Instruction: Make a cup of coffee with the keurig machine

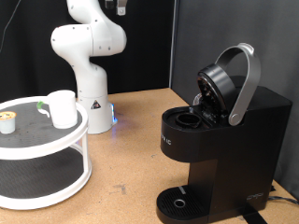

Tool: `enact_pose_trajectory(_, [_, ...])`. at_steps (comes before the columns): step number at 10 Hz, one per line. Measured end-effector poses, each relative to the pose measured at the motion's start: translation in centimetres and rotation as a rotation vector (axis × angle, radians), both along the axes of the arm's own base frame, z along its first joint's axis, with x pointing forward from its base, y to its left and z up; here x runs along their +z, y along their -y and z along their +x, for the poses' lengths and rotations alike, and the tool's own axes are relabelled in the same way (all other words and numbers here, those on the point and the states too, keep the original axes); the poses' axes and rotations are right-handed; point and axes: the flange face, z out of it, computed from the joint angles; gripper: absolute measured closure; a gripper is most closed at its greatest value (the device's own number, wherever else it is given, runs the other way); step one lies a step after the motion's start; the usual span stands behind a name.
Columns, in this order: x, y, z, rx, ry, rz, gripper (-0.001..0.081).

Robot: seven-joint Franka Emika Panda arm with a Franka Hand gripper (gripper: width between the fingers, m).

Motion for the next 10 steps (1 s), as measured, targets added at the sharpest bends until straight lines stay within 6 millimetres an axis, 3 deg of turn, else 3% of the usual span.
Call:
enact_pose_trajectory(2, [0.1,0.5,0.0,-0.010,0.002,0.007,0.0003])
enact_pose_trajectory(8, [1.1,9.2,-2.7,-0.021,0.021,0.003,0.0003])
enact_pose_trajectory(10, [1.1,9.9,-2.9,-0.021,0.022,0.011,0.0003])
